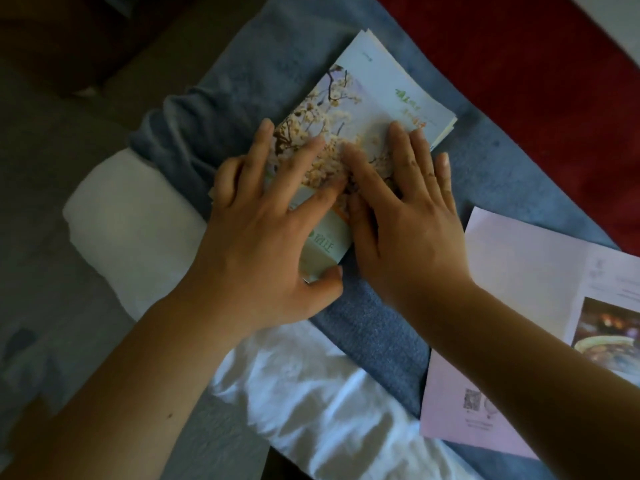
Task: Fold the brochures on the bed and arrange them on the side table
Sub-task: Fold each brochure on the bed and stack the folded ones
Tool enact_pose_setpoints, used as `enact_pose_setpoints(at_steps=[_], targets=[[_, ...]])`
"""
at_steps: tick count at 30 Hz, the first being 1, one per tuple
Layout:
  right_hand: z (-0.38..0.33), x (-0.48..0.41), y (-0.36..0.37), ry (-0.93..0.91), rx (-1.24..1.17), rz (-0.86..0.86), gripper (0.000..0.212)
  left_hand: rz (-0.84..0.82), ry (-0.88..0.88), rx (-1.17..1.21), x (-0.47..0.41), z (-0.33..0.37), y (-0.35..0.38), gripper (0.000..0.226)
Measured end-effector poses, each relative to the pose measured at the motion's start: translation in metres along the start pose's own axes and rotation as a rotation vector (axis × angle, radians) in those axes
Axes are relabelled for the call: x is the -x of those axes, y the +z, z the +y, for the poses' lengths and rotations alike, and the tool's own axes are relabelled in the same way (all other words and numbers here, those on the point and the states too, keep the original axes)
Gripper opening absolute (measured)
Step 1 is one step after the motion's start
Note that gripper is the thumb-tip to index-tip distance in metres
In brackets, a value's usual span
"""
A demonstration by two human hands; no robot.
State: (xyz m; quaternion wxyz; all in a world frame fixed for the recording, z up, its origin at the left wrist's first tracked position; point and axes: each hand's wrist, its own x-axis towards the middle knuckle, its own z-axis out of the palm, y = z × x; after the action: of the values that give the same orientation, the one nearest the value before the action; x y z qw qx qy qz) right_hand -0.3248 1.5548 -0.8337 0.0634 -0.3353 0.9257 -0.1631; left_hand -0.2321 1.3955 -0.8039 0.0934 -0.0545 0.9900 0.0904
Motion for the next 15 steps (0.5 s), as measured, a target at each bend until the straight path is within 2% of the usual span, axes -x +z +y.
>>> enact_pose_setpoints(at_steps=[4, 8, 12, 15], targets=[[0.001, -0.011, -0.007, -0.011, 0.061, 0.015, 0.047, -0.031, 0.009, 0.016, 0.001, -0.001, 0.008, 0.092], [-0.002, -0.031, -0.011, -0.031, 0.075, 0.027, 0.033, -0.049, 0.039, 0.058, 0.002, 0.0, 0.011, 0.091], [0.004, -0.028, 0.001, -0.054, 0.052, -0.031, 0.052, -0.051, 0.022, 0.079, 0.0, -0.001, 0.01, 0.077], [0.007, -0.018, 0.008, -0.066, 0.071, 0.054, 0.058, -0.051, 0.044, -0.004, 0.0, -0.002, 0.017, 0.071]])
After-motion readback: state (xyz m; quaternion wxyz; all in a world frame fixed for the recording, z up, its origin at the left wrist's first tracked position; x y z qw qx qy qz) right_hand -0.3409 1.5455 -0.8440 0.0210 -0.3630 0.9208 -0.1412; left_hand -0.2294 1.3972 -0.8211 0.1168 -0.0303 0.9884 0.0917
